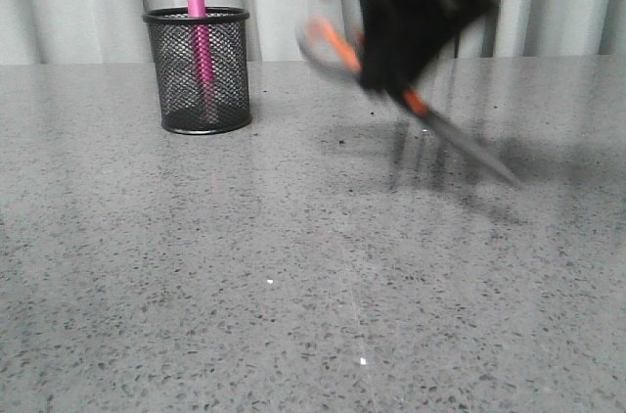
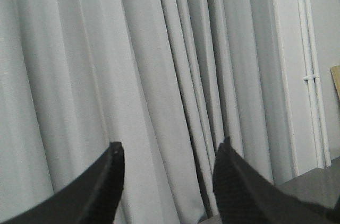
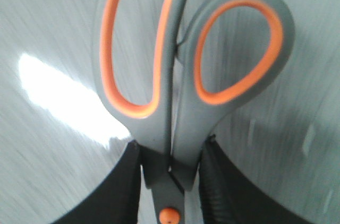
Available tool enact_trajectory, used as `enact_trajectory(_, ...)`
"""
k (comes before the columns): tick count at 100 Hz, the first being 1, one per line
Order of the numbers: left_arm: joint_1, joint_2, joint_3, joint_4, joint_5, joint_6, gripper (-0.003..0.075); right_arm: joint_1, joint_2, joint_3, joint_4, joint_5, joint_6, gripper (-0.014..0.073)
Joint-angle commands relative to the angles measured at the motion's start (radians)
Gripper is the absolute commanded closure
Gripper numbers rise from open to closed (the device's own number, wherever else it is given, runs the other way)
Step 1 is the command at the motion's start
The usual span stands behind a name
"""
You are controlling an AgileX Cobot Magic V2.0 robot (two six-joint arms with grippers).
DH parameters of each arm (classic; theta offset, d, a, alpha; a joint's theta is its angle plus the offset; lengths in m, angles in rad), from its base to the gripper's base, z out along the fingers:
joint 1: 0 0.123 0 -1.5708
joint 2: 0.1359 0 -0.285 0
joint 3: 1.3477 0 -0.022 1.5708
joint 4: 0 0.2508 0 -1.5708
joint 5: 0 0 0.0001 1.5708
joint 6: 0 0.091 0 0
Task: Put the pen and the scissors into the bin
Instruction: 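Lift the scissors with the right gripper and carry them over the cup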
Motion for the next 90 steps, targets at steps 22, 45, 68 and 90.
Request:
enact_trajectory(22,-0.009,0.004,-0.024,-0.034,0.001,-0.011,0.0375,-0.003,-0.071,-0.095,0.023,-0.709,-0.002,0.0654)
enact_trajectory(45,-0.010,0.004,-0.024,-0.034,0.001,-0.011,0.0375,0.026,0.053,-0.095,0.118,-1.141,-0.002,0.0655)
enact_trajectory(68,-0.010,0.004,-0.024,-0.034,0.001,-0.011,0.0375,0.081,0.200,-0.095,0.118,-1.319,-0.002,0.0655)
enact_trajectory(90,-0.035,0.004,-0.024,-0.034,0.001,-0.011,0.0375,0.084,0.282,-0.095,0.118,-1.339,-0.002,0.0655)
